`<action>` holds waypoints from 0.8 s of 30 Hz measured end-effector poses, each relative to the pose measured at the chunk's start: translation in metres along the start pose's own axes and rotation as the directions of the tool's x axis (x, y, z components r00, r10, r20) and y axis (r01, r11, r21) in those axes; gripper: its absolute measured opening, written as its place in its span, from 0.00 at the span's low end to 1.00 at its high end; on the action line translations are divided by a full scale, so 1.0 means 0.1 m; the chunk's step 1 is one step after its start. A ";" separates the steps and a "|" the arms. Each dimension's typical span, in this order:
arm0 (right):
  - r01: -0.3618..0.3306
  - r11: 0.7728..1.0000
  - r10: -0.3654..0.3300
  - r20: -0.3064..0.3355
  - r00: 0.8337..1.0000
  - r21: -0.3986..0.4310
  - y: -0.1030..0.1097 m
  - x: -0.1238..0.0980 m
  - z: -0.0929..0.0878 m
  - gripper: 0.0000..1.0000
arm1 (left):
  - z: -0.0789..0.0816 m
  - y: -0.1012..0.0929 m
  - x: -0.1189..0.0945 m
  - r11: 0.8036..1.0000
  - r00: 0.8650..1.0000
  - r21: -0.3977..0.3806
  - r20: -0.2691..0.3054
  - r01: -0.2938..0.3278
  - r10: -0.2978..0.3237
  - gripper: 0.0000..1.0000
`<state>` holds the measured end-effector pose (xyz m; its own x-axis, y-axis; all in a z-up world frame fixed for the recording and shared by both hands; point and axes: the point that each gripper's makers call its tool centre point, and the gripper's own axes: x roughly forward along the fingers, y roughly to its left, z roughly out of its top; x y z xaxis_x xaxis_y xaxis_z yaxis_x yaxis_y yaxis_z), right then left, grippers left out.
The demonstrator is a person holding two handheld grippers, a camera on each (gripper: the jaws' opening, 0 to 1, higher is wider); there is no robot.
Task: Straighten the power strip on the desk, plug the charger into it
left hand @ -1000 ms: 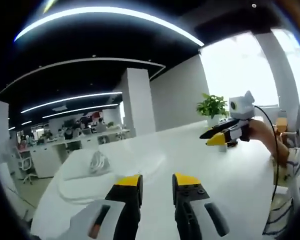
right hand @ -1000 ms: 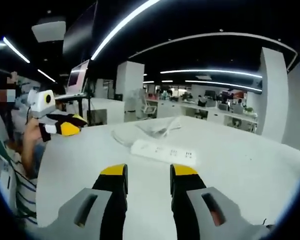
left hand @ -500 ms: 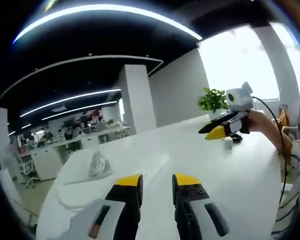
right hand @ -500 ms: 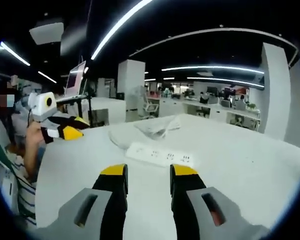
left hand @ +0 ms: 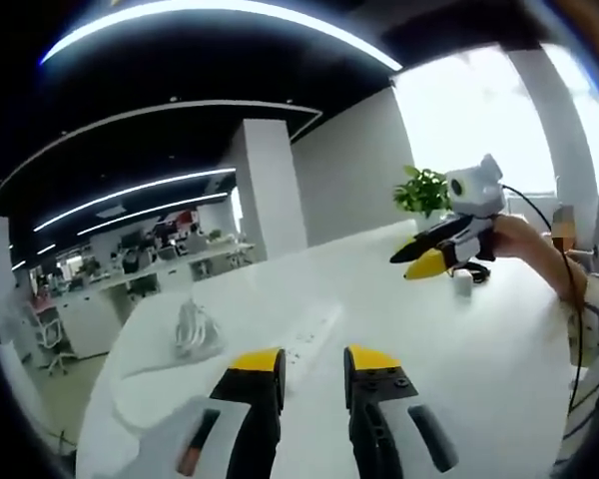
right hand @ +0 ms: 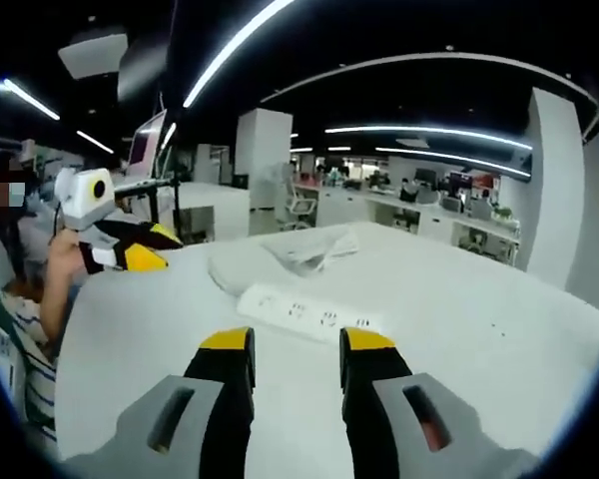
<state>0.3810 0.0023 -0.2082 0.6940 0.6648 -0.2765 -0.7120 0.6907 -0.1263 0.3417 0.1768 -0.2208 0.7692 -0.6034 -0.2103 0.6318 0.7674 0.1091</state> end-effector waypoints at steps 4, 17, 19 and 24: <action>-0.011 1.000 0.011 -0.006 1.000 -0.010 0.00 0.06 0.01 0.33 | -0.04 0.09 0.08 1.000 0.999 0.020 -0.030 -0.024 0.024 0.24; 0.019 1.000 -0.019 0.003 1.000 0.003 -0.26 0.26 0.11 0.33 | 0.12 0.18 0.32 1.000 0.999 -0.013 -0.032 0.021 -0.021 0.24; 0.027 1.000 -0.027 0.010 1.000 0.000 -0.29 0.29 0.12 0.33 | 0.13 0.20 0.34 0.999 0.999 -0.025 -0.037 0.025 -0.026 0.24; 0.045 0.999 -0.045 0.014 0.999 -0.013 -0.35 0.36 0.07 0.33 | 0.13 0.28 0.40 0.999 0.999 -0.046 -0.035 0.019 -0.021 0.24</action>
<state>0.4316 0.0042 -0.2069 0.7265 0.6373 -0.2569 -0.6815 0.7161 -0.1507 0.3912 0.1719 -0.2139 0.7522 -0.6113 -0.2460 0.6414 0.7648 0.0606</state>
